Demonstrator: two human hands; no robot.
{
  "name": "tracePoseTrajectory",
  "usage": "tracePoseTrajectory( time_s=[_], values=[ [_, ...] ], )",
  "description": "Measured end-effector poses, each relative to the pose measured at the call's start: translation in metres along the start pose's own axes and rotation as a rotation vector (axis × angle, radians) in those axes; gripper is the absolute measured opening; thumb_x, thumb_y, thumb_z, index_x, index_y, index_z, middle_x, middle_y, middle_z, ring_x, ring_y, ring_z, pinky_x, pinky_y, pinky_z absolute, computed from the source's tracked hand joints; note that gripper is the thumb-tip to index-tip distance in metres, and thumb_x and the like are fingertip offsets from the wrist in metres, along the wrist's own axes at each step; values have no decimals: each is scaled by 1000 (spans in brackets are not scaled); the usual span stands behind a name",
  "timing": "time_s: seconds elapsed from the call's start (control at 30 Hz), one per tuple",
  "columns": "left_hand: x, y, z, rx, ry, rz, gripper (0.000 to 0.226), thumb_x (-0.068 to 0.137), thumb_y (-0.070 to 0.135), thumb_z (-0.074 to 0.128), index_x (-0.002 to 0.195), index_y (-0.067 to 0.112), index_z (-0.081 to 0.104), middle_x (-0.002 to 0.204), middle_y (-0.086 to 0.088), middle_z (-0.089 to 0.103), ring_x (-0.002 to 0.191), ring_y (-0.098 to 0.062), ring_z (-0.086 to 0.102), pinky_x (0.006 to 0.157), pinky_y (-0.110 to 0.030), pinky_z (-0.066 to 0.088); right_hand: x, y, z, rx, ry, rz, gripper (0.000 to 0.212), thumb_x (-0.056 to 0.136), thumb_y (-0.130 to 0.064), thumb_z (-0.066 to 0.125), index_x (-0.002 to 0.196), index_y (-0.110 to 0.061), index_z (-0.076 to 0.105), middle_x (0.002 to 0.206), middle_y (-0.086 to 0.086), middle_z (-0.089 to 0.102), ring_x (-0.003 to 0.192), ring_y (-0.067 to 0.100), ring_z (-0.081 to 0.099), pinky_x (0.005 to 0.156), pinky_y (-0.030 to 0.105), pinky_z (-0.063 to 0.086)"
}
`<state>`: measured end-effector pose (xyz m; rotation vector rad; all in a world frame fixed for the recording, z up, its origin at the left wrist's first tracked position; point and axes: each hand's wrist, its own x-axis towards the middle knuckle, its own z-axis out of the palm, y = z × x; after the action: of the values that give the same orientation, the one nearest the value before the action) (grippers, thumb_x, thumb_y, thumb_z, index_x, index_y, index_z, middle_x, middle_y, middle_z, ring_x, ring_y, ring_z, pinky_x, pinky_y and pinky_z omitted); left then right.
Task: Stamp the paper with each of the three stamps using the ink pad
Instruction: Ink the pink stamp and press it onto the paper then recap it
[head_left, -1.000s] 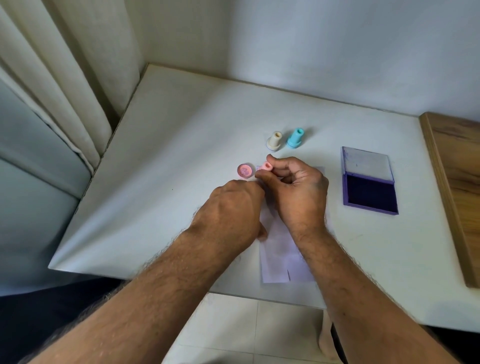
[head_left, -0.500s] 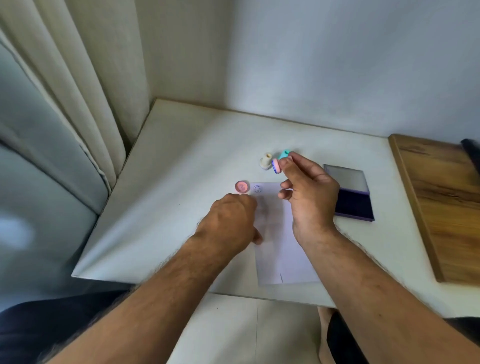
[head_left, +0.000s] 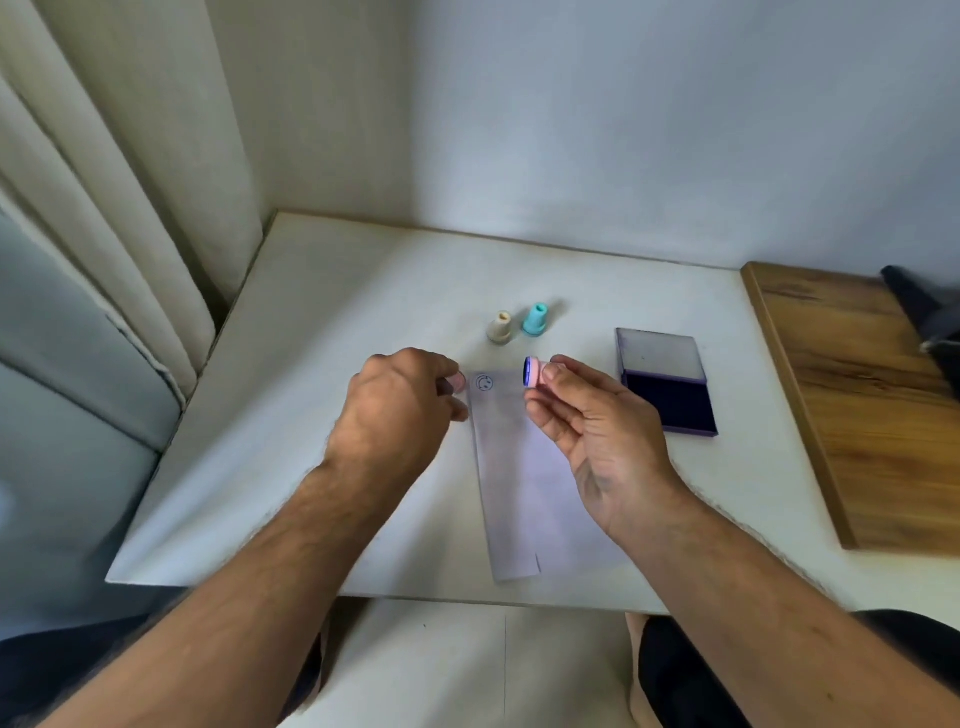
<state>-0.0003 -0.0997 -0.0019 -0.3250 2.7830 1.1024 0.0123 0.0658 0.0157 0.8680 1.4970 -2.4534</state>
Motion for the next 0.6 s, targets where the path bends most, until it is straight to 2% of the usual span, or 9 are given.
tracePoseTrajectory(
  time_s=[0.13, 0.23, 0.27, 0.33, 0.4, 0.43, 0.6],
  values=[
    [11, -1, 5, 40, 50, 7, 32, 86, 21, 65, 117, 29, 66, 81, 20, 67, 97, -15, 62, 80, -29, 55, 15, 0, -2, 1, -25, 60, 15, 83, -1, 71, 97, 1, 69, 86, 15, 75, 75, 22, 70, 71, 28, 61],
    [19, 0, 11, 227, 80, 116, 43, 84, 25, 71, 126, 28, 61, 109, 4, 64, 109, -21, 57, 83, -29, 47, 22, -1, -3, 13, -45, 91, 18, 83, 0, 70, 101, 2, 68, 84, 15, 75, 76, 23, 71, 71, 28, 61],
    [22, 0, 13, 254, 58, 116, 45, 83, 25, 73, 126, 28, 61, 113, 2, 62, 109, -23, 57, 83, -28, 46, 24, -2, -4, 18, -51, 98, 18, 84, 1, 69, 102, 1, 68, 85, 15, 75, 77, 22, 71, 71, 28, 61],
    [26, -1, 18, 258, 30, 104, 34, 84, 24, 71, 117, 29, 66, 110, 0, 60, 103, -24, 60, 79, -27, 46, 27, -4, -4, 30, -59, 104, 17, 84, 1, 69, 101, 0, 68, 86, 15, 75, 77, 22, 71, 71, 28, 61],
    [29, -1, 22, 276, 41, 130, 16, 89, 24, 62, 100, 28, 72, 100, -2, 60, 91, -26, 63, 72, -27, 49, 31, -7, -5, 45, -62, 108, 18, 84, 1, 68, 102, 2, 68, 87, 15, 75, 78, 23, 71, 72, 29, 61],
    [30, -1, 24, 275, 53, 144, 16, 90, 24, 58, 96, 27, 73, 96, -2, 61, 87, -26, 63, 71, -29, 52, 32, -9, -5, 52, -61, 108, 19, 84, 1, 68, 103, 3, 68, 88, 16, 75, 80, 23, 71, 73, 29, 61],
    [31, 3, 25, 257, 72, 92, 17, 91, 26, 57, 101, 31, 71, 97, 1, 60, 87, -25, 62, 70, -31, 52, 37, -13, -7, 82, -50, 106, 25, 84, 1, 68, 108, 6, 66, 96, 17, 74, 86, 25, 71, 76, 29, 61]
  ],
)
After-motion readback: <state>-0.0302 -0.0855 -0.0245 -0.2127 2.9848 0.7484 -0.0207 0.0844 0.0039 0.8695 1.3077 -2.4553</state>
